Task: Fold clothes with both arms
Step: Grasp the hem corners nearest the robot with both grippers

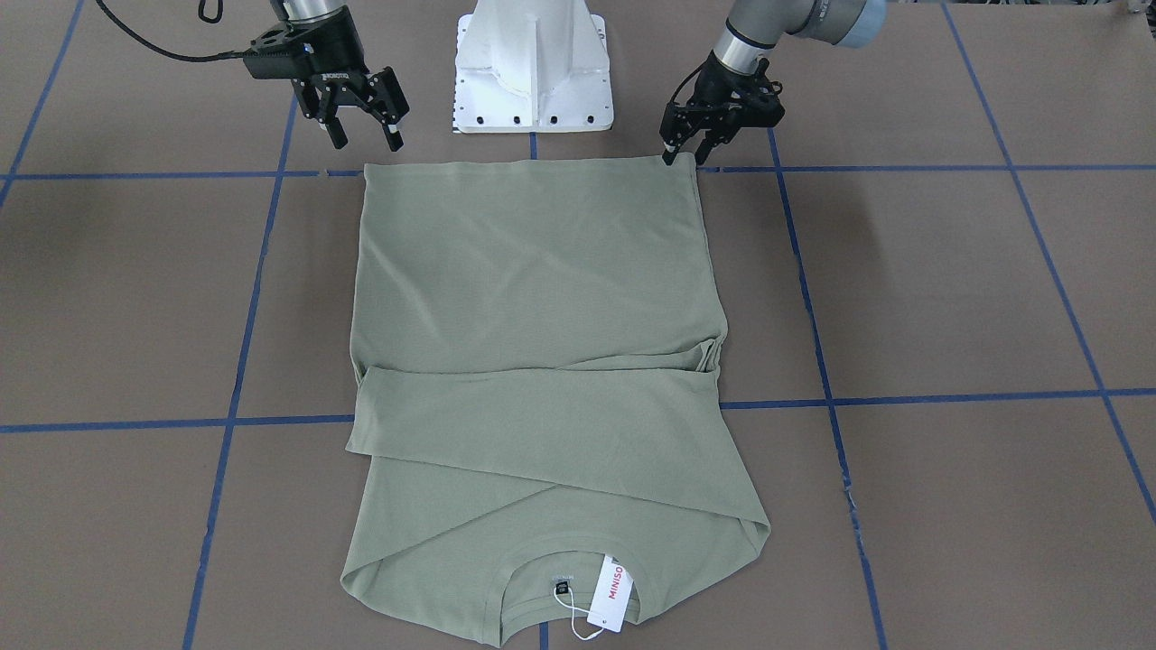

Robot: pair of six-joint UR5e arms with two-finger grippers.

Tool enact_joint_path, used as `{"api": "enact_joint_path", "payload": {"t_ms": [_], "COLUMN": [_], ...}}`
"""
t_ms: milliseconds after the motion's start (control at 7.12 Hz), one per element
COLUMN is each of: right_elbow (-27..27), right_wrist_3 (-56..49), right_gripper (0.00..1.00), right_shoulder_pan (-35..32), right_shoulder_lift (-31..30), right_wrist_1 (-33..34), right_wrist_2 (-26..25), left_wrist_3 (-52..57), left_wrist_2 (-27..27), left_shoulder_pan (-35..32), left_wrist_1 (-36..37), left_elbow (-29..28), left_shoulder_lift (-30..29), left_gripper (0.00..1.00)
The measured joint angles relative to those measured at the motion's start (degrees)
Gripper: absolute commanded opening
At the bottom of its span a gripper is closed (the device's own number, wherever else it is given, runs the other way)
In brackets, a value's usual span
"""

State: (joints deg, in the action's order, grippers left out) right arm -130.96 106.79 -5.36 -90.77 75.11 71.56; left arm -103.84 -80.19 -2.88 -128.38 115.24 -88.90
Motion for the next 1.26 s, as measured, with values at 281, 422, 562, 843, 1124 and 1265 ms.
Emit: {"api": "enact_joint_path", "payload": {"t_ms": [281, 422, 562, 843, 1124, 1265], "right_elbow": [0.1, 0.3, 0.4, 2.7, 5.8, 6.6], "right_wrist_3": [0.0, 0.7, 3.4, 9.6, 11.7, 11.9], "right_gripper": [0.97, 0.96, 0.89, 0.87, 0.81, 0.78], "right_shoulder_pan": [0.1, 0.3, 0.8, 2.7, 5.0, 6.3], "right_shoulder_lift": [0.0, 0.0, 0.0, -0.5, -0.7, -0.6], "right_wrist_1": [0.0, 0.1, 0.6, 2.0, 2.4, 2.4], "right_wrist_2": [0.0, 0.0, 0.1, -0.9, -3.6, -5.2], "left_wrist_3": [0.1, 0.2, 0.3, 0.4, 0.5, 0.5], "left_wrist_2": [0.1, 0.0, -0.2, -0.5, -0.7, -0.8], "left_shoulder_pan": [-0.1, -0.2, -0.5, -1.0, -1.2, -1.2], "left_wrist_1": [0.0, 0.0, 0.0, 0.0, 0.0, -0.1], "left_elbow": [0.1, 0.8, 2.0, 4.7, 6.6, 6.9], "left_shoulder_lift": [-0.1, -0.2, -0.3, -0.4, -0.4, -0.4], "left_gripper": [0.00, 0.00, 0.00, 0.00, 0.00, 0.00]}}
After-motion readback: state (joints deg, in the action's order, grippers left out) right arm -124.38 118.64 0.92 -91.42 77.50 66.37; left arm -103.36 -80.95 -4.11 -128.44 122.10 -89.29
